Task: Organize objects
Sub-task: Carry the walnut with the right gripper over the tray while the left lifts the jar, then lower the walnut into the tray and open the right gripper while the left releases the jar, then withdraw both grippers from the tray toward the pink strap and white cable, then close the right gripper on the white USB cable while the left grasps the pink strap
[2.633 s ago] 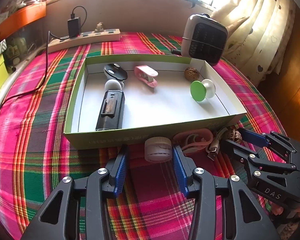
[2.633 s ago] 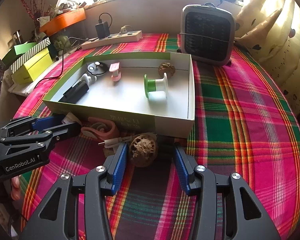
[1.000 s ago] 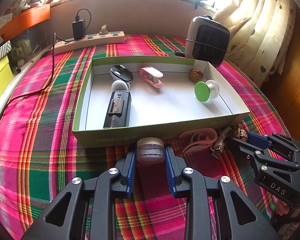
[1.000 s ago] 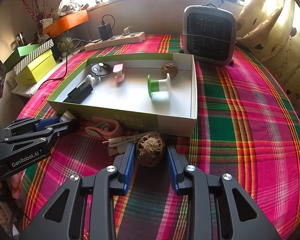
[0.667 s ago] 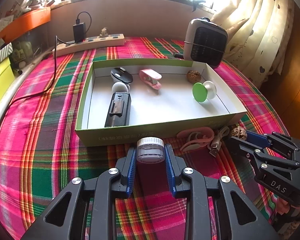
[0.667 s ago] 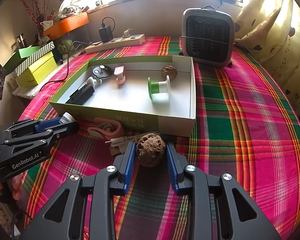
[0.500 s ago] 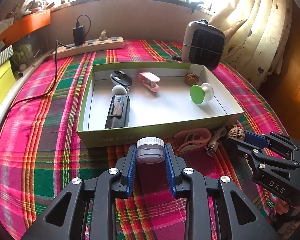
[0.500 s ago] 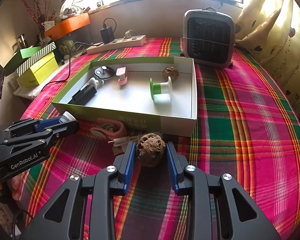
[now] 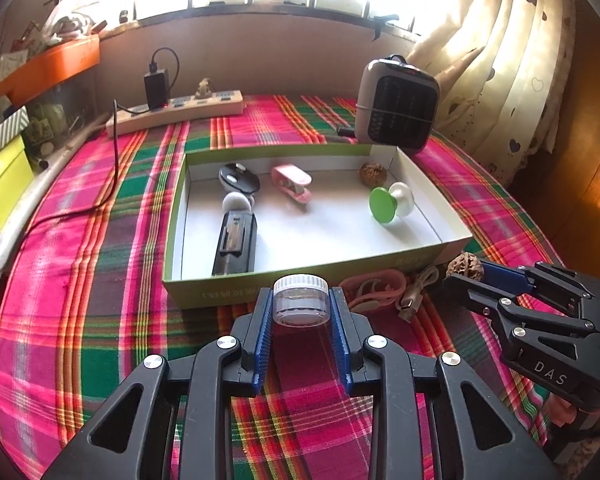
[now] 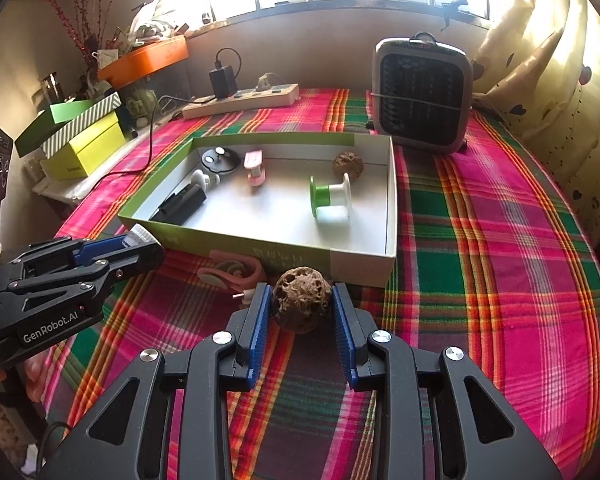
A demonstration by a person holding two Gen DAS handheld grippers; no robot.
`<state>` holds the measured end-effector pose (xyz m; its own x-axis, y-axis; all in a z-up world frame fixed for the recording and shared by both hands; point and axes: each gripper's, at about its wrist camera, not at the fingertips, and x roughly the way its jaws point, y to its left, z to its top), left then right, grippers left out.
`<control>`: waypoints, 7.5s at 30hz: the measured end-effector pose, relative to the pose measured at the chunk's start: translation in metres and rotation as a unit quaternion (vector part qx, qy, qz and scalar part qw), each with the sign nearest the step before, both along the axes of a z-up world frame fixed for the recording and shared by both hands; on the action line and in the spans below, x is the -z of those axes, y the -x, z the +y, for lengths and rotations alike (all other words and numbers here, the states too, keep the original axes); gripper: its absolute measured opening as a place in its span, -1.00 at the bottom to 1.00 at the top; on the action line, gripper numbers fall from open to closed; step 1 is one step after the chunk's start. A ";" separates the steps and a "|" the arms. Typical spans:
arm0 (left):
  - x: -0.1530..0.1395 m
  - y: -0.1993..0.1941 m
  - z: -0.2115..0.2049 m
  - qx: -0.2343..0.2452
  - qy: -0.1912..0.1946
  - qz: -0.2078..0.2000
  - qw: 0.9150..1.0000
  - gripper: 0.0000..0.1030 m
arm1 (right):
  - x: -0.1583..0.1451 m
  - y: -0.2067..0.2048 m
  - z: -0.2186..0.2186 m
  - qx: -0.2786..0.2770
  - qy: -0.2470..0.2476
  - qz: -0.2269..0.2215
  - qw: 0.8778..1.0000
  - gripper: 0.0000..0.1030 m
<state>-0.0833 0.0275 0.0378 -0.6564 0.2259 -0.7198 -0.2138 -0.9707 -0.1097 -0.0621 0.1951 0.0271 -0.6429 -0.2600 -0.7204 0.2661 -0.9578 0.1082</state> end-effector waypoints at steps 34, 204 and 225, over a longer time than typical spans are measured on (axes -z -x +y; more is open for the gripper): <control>-0.012 0.040 0.001 0.000 0.001 0.010 1.000 -0.51 | -0.029 0.064 -0.014 -0.028 -0.005 0.025 0.999 -0.38; 0.008 -0.030 -0.034 -0.003 -0.023 0.000 1.000 -0.25 | 0.019 -0.006 -0.011 0.115 -0.046 -0.040 0.991 0.13; 0.020 0.006 0.018 0.055 -0.004 -0.033 0.998 -0.25 | 0.022 -0.003 0.009 0.121 -0.069 -0.035 0.990 0.13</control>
